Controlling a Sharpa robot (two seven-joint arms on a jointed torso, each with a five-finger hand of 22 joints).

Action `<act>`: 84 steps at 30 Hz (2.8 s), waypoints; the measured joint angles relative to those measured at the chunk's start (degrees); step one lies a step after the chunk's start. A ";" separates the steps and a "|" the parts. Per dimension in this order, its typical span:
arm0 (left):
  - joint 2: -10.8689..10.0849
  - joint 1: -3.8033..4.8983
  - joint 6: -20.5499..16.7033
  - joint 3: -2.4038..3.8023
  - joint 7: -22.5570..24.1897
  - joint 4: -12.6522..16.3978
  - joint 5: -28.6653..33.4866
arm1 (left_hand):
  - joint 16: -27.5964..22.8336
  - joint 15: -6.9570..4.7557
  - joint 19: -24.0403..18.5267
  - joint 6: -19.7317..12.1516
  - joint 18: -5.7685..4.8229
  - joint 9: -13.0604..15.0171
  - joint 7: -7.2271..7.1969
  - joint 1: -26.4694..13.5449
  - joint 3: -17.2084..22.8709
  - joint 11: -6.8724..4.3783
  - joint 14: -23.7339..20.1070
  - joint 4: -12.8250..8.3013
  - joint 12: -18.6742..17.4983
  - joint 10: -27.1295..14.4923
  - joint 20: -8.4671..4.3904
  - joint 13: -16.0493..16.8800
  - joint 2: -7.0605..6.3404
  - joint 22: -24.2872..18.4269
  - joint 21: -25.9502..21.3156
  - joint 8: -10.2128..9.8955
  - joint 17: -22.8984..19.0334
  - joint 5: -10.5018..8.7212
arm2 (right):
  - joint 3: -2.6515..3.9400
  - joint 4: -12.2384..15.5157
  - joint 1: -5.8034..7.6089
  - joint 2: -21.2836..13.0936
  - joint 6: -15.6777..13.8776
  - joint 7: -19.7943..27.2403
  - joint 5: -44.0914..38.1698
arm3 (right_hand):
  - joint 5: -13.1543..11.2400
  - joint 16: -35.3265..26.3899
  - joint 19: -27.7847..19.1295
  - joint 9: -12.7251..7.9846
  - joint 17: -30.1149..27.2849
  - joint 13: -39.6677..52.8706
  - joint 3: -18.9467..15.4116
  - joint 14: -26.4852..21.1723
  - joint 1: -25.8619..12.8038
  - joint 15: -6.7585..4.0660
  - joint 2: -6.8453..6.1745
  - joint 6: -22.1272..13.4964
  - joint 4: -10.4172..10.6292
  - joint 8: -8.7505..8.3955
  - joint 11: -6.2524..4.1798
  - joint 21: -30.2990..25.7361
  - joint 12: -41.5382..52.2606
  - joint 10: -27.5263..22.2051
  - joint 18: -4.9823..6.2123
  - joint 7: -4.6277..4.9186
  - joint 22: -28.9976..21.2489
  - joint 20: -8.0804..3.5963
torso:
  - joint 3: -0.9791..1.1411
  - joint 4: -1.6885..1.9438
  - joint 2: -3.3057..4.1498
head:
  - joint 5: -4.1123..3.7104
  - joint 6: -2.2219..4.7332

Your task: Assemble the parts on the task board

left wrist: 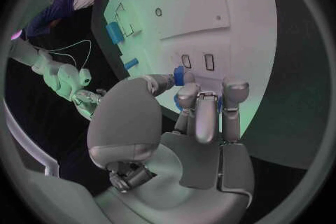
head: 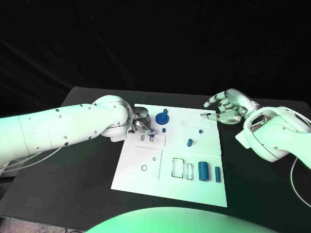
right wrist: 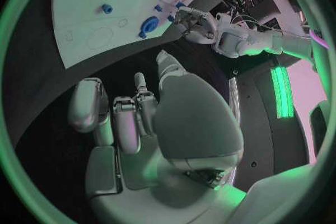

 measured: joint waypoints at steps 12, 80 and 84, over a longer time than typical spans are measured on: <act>0.05 -0.28 -0.06 -0.06 -0.18 -0.03 -1.69 | 0.00 0.00 0.41 0.34 0.01 -0.01 -0.10 -0.31 0.04 0.01 0.00 -0.04 0.00 0.41 -0.01 0.32 -0.31 0.59 0.22 -0.01 -0.01 0.38 | 0.00 0.00 -0.13 0.01 -0.42 0.01 0.01 | 0.00 0.00 0.00 0.00 -0.01 -0.01 0.00 0.00 0.00 0.00 0.00 0.00 0.00 0.00 0.00 0.00 0.00 0.00 0.00 0.00 0.04 0.00 | -0.03 -0.05 0.03 | 0.09 -0.19; 1.04 -0.50 2.95 -0.64 -0.66 -0.72 -2.01 | 0.00 -0.84 1.33 2.60 0.02 0.77 -0.57 -5.62 3.63 -1.11 0.01 -3.31 1.12 2.97 -0.53 2.18 -0.65 2.32 1.15 0.01 -0.01 2.30 | 0.00 0.03 -0.32 -0.08 -0.69 -0.11 -0.02 | 0.00 0.01 0.01 -0.01 -0.04 -0.04 0.00 0.00 0.01 0.00 0.00 0.00 0.00 0.44 0.00 -0.22 0.00 0.01 0.00 0.00 -0.11 0.00 | 0.07 -0.06 0.12 | -0.13 -0.77; 1.19 -0.50 3.05 -0.64 -0.70 -0.93 -1.81 | -0.01 -0.84 1.33 2.71 0.02 0.80 -0.64 -6.41 4.62 -1.11 0.01 -4.30 1.12 2.97 -0.53 2.17 -0.83 2.34 1.15 0.02 -0.01 2.25 | 0.00 0.02 -0.32 -0.06 -0.69 -0.11 -0.02 | 0.00 0.01 0.01 -0.01 -0.05 -0.04 0.00 0.00 0.00 0.00 0.00 0.00 0.00 0.44 0.00 -0.22 0.00 0.01 0.00 0.00 -0.11 0.00 | 0.08 -0.06 0.11 | -0.18 -0.83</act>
